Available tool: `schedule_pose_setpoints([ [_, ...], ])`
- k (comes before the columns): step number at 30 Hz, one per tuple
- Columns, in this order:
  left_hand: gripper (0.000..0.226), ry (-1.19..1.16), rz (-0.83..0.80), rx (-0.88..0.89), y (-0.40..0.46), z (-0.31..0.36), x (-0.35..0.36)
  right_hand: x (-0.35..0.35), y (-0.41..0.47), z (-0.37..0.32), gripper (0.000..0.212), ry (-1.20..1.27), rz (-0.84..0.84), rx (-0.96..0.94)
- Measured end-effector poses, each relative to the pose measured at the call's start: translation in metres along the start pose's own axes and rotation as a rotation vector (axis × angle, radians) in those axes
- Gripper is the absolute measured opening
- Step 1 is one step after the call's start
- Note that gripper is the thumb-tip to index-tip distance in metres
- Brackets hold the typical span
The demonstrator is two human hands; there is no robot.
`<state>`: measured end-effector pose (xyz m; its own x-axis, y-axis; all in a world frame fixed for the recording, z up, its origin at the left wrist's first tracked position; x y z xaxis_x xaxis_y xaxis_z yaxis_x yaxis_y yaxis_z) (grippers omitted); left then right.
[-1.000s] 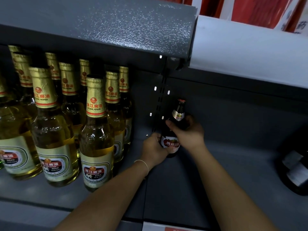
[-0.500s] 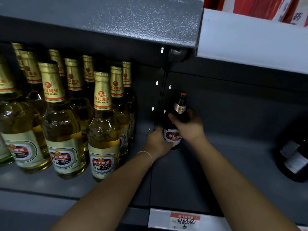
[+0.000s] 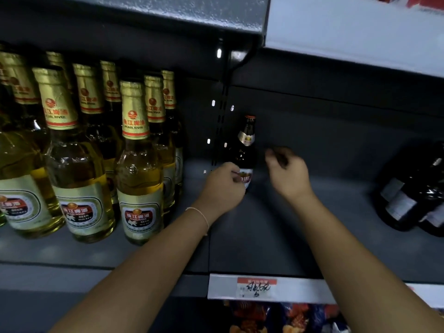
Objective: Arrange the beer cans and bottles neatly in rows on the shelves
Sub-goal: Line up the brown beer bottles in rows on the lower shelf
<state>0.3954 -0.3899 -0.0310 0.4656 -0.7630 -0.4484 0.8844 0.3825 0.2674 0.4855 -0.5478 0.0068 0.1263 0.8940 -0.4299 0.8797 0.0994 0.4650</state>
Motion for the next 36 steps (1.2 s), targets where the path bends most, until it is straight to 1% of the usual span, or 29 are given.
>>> schedule_pose_setpoints([
  [3, 0.028, -0.038, -0.046, 0.058, 0.004, 0.02, 0.014, -0.023, -0.001, 0.001, 0.024, 0.003, 0.03, -0.03],
  [7, 0.031, 0.015, -0.089, 0.176, 0.009, 0.056, 0.043, -0.064, -0.001, 0.005, 0.019, -0.022, 0.067, -0.053],
  [10, 0.035, 0.007, -0.141, 0.222, 0.008, 0.087, 0.071, -0.103, 0.002, 0.016, 0.018, -0.045, 0.098, -0.058],
  [13, 0.036, 0.006, -0.163, 0.25, 0.006, 0.116, 0.101, -0.148, 0.006, 0.035, 0.022, -0.084, 0.146, -0.051],
  [18, 0.038, 0.028, -0.181, 0.286, 0.0, 0.159, 0.154, -0.225, 0.005, 0.07, 0.026, -0.046, 0.318, 0.0],
  [21, 0.04, 0.009, -0.231, 0.3, -0.005, 0.18, 0.188, -0.265, 0.005, 0.087, 0.026, -0.095, 0.397, -0.021],
  [26, 0.044, -0.026, -0.3, 0.332, -0.011, 0.209, 0.24, -0.32, 0.009, 0.112, 0.044, -0.178, 0.526, -0.022],
  [28, 0.045, -0.026, -0.312, 0.348, -0.013, 0.219, 0.257, -0.332, 0.015, 0.126, 0.052, -0.173, 0.526, 0.022],
  [30, 0.047, -0.024, -0.324, 0.36, -0.014, 0.227, 0.271, -0.338, 0.024, 0.144, 0.064, -0.153, 0.484, 0.102],
  [31, 0.047, -0.02, -0.325, 0.369, -0.015, 0.231, 0.276, -0.338, 0.027, 0.151, 0.065, -0.153, 0.453, 0.142],
  [32, 0.047, -0.016, -0.326, 0.377, -0.014, 0.234, 0.281, -0.337, 0.03, 0.158, 0.062, -0.158, 0.415, 0.183],
  [34, 0.048, -0.01, -0.331, 0.38, -0.012, 0.237, 0.289, -0.332, 0.034, 0.168, 0.046, -0.158, 0.334, 0.248],
  [36, 0.049, -0.005, -0.331, 0.372, -0.009, 0.238, 0.296, -0.329, 0.038, 0.181, 0.041, -0.151, 0.278, 0.286],
])
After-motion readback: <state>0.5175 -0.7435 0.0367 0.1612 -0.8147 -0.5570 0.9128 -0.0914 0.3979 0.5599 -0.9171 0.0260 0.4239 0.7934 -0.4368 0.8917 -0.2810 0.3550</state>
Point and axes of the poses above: each hand's wrist, its own y-axis towards the middle knuckle, its own x-axis out of the palm, z = x × y, the point moved 10 cm from there along y, towards the middle knuckle, and after that the axes turned 1 degree about z, right-handed, at the moved point
